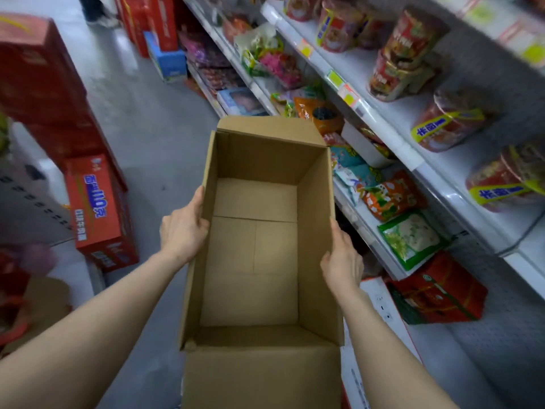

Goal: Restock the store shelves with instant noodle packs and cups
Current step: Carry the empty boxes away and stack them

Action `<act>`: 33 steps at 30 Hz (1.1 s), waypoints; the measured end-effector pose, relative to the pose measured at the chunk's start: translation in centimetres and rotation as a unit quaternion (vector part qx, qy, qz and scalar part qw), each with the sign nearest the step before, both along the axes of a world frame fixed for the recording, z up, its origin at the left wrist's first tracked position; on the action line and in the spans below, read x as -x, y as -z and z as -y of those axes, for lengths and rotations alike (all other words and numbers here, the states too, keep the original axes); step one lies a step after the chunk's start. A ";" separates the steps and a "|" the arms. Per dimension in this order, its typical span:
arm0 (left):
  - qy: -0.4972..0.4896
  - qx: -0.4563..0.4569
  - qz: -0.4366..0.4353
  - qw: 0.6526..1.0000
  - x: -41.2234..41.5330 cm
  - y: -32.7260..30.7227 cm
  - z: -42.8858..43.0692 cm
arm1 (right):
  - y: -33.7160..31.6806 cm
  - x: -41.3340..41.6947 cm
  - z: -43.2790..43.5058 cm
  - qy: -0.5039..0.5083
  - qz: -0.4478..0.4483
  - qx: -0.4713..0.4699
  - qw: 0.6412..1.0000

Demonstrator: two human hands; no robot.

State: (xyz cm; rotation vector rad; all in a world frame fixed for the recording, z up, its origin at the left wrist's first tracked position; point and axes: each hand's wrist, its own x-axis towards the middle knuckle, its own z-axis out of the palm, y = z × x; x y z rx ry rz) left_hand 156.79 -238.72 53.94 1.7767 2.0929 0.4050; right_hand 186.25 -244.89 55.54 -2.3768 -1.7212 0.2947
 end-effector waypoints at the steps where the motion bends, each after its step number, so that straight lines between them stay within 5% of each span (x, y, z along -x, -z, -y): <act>1: -0.005 -0.004 -0.003 1.000 1.3 -0.6 -0.9 | -0.6 1.4 -1.2 0.001 -0.002 -0.003 1.000; 12: -0.067 -0.048 -0.050 0.995 8.7 -4.5 -11.4 | -3.5 9.1 -14.5 -0.039 -0.017 -0.015 0.999; 33: -0.195 -0.088 -0.033 0.976 25.5 -7.1 -47.7 | -5.4 26.1 -58.7 -0.155 -0.060 -0.062 0.984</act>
